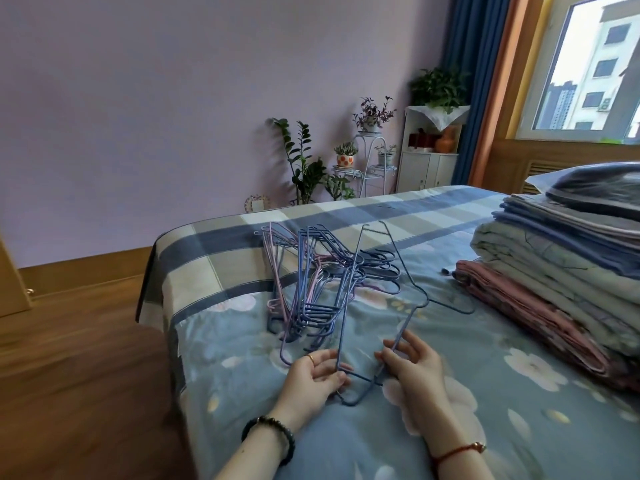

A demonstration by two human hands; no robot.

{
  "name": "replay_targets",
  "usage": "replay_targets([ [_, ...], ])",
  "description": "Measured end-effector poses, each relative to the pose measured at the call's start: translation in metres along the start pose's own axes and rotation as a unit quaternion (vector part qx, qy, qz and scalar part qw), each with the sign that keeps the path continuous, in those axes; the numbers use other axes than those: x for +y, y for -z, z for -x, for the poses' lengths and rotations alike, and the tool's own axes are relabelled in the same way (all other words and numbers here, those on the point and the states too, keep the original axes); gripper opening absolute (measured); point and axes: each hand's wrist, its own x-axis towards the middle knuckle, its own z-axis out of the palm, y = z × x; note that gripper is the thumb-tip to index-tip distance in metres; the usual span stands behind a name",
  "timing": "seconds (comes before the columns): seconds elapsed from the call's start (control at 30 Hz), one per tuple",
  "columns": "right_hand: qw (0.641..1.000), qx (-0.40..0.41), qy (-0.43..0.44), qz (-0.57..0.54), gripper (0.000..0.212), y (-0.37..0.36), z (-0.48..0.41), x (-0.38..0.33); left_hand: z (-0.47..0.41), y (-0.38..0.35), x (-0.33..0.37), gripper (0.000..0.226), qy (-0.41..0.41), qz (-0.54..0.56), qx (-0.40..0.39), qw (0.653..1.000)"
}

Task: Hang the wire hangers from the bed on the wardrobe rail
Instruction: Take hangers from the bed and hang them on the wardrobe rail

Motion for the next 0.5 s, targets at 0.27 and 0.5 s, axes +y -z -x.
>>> replay_targets([
  [0.27,0.997,-0.06,0.045,0.023,0.025,-0.021,0.026,-0.023,0.031,0.015,0.017,0.026,-0.037,-0.01,0.03,0.999],
  [0.5,0.98,-0.161,0.106,0.046,0.031,-0.075,0.071,-0.059,0.072,0.076,0.075,0.014,-0.103,-0.05,0.081,0.99],
])
